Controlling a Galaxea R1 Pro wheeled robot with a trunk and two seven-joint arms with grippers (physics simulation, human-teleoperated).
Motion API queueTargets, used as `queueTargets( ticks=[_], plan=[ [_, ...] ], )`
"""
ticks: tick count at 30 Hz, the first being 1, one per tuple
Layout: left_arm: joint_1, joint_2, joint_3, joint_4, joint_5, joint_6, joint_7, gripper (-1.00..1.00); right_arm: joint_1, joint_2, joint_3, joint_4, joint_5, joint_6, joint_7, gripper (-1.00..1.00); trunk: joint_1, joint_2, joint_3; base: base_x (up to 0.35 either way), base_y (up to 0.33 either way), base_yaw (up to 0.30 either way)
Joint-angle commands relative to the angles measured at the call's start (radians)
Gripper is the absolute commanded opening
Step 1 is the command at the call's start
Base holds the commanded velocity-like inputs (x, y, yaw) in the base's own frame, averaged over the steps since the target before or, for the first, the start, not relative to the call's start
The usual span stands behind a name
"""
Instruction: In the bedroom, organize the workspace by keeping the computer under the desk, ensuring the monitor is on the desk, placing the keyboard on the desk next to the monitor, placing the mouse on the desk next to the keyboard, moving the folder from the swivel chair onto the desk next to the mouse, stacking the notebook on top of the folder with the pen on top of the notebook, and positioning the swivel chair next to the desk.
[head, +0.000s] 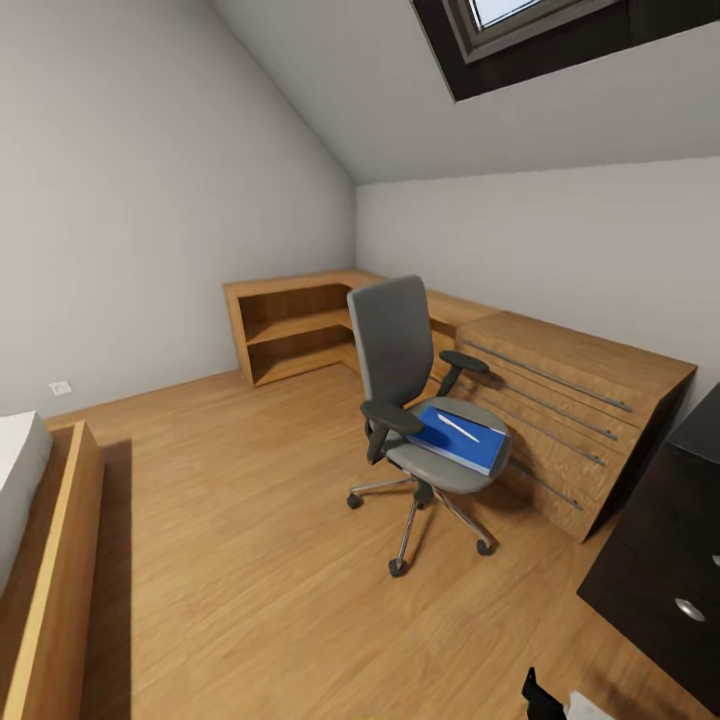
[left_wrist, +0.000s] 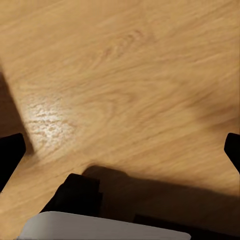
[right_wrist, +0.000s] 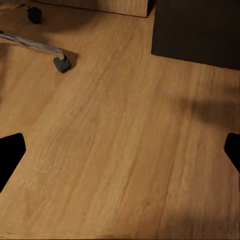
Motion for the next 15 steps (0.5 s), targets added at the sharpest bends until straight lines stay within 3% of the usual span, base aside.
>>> queueTargets(
  ticks=[1, 3, 6, 15],
  plan=[
    [0.000, 0.001, -0.008, 0.000, 0.010, -0.001, 0.008, 1.00, 0.001, -0.001, 0.000, 0.002, 0.016, -0.003, -0.002, 1.00, -0.004, 0.007, 0.002, 0.000, 0.000, 0.000],
    [0.000, 0.001, -0.007, 0.000, 0.011, -0.002, 0.008, 1.00, 0.005, -0.006, 0.000, 0.002, 0.062, -0.002, -0.003, 1.00, -0.012, 0.021, 0.009, 0.000, 0.000, 0.000],
    [-0.001, 0.001, -0.007, 0.001, 0.013, -0.004, 0.008, 1.00, 0.008, -0.010, 0.000, 0.002, 0.098, -0.001, -0.003, 1.00, -0.023, 0.042, 0.018, 0.000, 0.000, 0.000],
    [0.000, 0.001, -0.002, 0.001, 0.014, -0.057, 0.009, 1.00, 0.010, 0.004, -0.001, 0.004, 0.139, 0.001, -0.006, 1.00, -0.058, 0.105, 0.046, 0.000, 0.000, 0.000]
  ],
)
